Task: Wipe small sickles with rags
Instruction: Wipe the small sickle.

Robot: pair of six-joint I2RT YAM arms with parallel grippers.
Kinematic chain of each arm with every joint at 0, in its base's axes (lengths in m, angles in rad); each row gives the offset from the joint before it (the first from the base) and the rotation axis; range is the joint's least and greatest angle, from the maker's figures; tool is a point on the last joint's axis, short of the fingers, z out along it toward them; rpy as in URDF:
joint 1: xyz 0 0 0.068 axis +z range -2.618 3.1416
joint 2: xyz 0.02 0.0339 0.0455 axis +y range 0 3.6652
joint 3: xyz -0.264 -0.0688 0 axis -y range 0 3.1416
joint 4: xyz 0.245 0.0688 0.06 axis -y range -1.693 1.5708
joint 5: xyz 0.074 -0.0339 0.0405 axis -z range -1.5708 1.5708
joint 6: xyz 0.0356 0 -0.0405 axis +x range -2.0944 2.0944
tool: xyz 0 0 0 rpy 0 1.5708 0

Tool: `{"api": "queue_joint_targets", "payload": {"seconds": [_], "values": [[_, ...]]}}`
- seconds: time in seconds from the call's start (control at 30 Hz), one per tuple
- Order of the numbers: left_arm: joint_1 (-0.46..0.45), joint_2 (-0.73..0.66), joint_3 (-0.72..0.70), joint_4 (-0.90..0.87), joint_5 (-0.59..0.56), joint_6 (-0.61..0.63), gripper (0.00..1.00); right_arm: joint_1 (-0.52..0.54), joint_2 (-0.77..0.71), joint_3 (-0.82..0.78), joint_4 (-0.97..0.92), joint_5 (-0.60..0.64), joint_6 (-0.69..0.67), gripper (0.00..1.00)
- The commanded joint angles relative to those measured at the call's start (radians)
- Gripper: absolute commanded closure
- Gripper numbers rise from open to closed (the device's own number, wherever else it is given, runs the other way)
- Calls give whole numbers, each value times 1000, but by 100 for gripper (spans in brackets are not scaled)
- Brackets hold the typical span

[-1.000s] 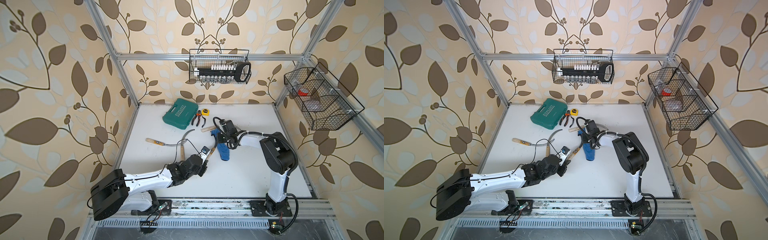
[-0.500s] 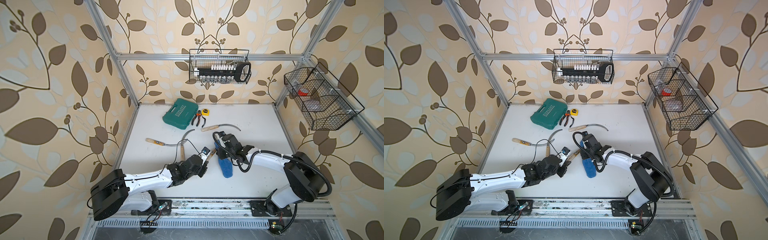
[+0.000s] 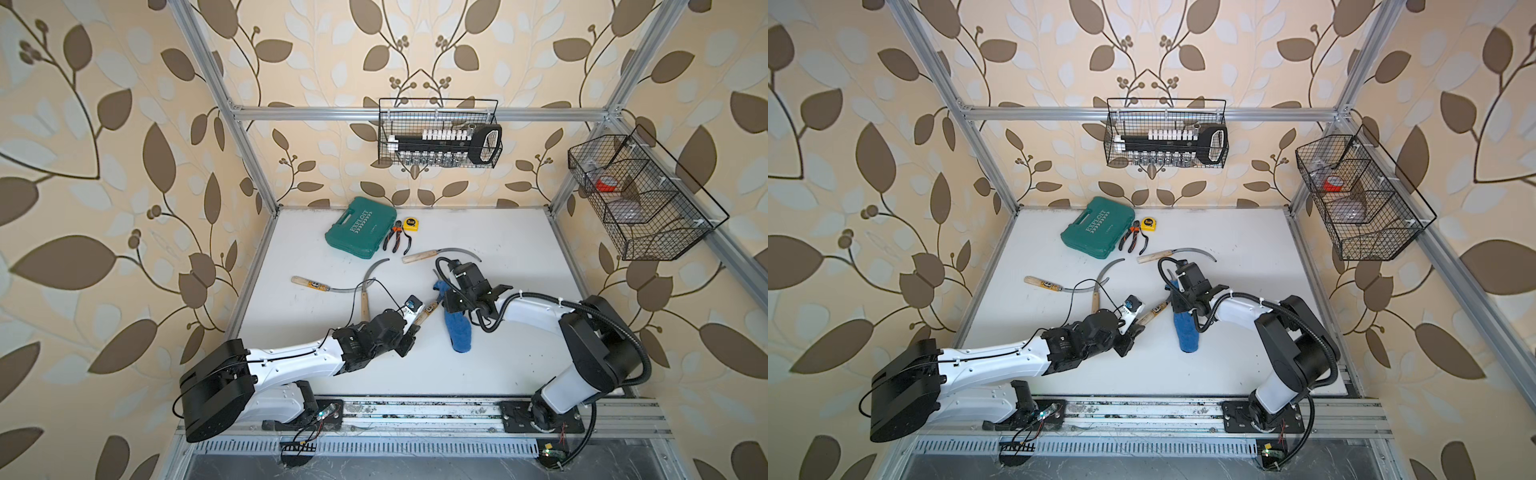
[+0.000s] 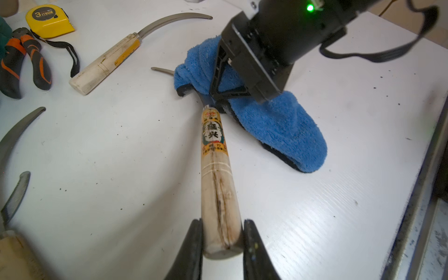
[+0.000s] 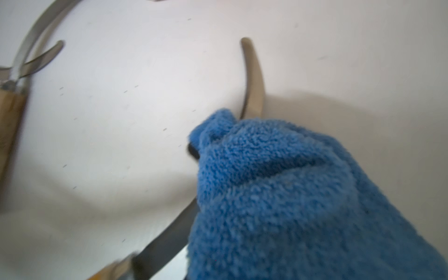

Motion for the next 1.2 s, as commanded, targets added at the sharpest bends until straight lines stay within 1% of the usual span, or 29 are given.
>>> {"api": "queue_joint_targets", "payload": {"seconds": [0.0,0.27,0.43,0.57,0.73,0.87,0.97,1.07,1.17], "values": [[-9,-29,29,50,137,16,100,-4,58,75,-2,-34,-18,100],[-9,-34,27,48,147,18,100,-22,194,228,-35,-75,-79,100],[-9,-40,26,47,146,18,100,-25,228,273,-71,-74,-87,100],[-9,-41,24,45,121,17,100,-8,165,220,-59,-81,-77,100],[-7,-20,39,38,81,11,100,74,26,125,-66,-13,-55,100],[-7,0,54,33,88,9,100,138,-78,51,-59,24,-30,100],[-7,9,58,31,103,9,100,159,-135,12,-52,33,-14,100],[-7,4,54,35,111,5,100,153,-135,6,-47,45,-6,100],[-7,-5,46,38,112,5,100,118,-80,24,-49,31,2,100]]}}
